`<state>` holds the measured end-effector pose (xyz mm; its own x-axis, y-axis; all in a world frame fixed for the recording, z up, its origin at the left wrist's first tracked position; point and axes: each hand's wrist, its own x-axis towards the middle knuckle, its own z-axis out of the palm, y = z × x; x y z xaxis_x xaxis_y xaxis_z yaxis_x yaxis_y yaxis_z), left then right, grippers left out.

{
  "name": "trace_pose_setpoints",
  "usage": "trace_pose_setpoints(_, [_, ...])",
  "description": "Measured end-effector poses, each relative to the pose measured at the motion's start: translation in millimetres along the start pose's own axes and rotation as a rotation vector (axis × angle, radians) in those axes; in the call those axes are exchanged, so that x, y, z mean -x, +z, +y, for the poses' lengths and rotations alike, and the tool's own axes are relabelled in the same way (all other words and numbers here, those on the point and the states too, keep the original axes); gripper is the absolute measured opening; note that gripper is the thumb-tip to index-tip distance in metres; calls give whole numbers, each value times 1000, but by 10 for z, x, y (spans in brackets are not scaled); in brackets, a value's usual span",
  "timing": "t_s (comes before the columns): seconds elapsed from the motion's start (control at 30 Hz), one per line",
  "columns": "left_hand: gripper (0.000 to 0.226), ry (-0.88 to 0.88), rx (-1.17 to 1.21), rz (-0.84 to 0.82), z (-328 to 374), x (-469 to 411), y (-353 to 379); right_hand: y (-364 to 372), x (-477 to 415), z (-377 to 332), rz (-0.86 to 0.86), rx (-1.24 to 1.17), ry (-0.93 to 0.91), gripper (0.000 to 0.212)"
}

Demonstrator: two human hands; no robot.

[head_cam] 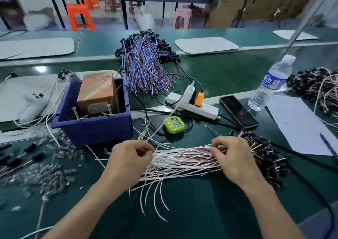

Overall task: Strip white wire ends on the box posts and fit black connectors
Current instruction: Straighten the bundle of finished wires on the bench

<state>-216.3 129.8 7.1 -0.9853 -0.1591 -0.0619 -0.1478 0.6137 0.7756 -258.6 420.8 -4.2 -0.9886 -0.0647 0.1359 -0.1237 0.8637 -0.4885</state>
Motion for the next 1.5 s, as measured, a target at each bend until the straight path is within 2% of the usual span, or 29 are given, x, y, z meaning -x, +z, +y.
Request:
trace_pose_setpoints(0.07, [27,43,-56,7,-34,6,-39,113,56,34,18,-55,32,14])
trace_pose_setpoints(0.2, [26,111,-177,0,-44,14,-57,189,129,46,28,-69,41,11])
trace_pose_setpoints(0.37, [30,75,-188,15,-66,5,7,29,122,13,0,-84,-25,28])
trace_pose_setpoints(0.47, [32,90,-135,8,-67,19,60,-118,42,46,-14,-36,9,33])
trace_pose_setpoints(0.6, [29,93,-144,-4,-72,33,76,-257,-42,78,-118,121,81,24])
trace_pose_setpoints(0.73, [26,84,-124,22,-131,46,14,-275,-32,45,-5,99,84,15])
trace_pose_setpoints(0.9, [24,91,-123,49,-182,62,-22,-352,-36,129,-12,114,171,49])
trace_pose_setpoints(1.0, [25,67,-100,29,-206,63,-24,-404,-76,162,-7,197,179,47])
trace_pose_setpoints(1.13, [26,67,-89,14,-203,72,-22,-487,-125,123,8,322,112,28])
trace_pose_setpoints(1.23, [25,74,-96,10,-195,83,-43,-566,-130,98,24,293,67,24])
trace_pose_setpoints(1.33, [24,80,-95,35,-205,81,-59,-585,-46,98,161,190,11,23])
trace_pose_setpoints(1.43, [24,94,-96,58,-203,87,-47,-485,119,33,320,137,-126,25])
trace_pose_setpoints(1.5, [24,107,-93,69,-186,95,-31,-357,213,-6,338,156,-194,23])
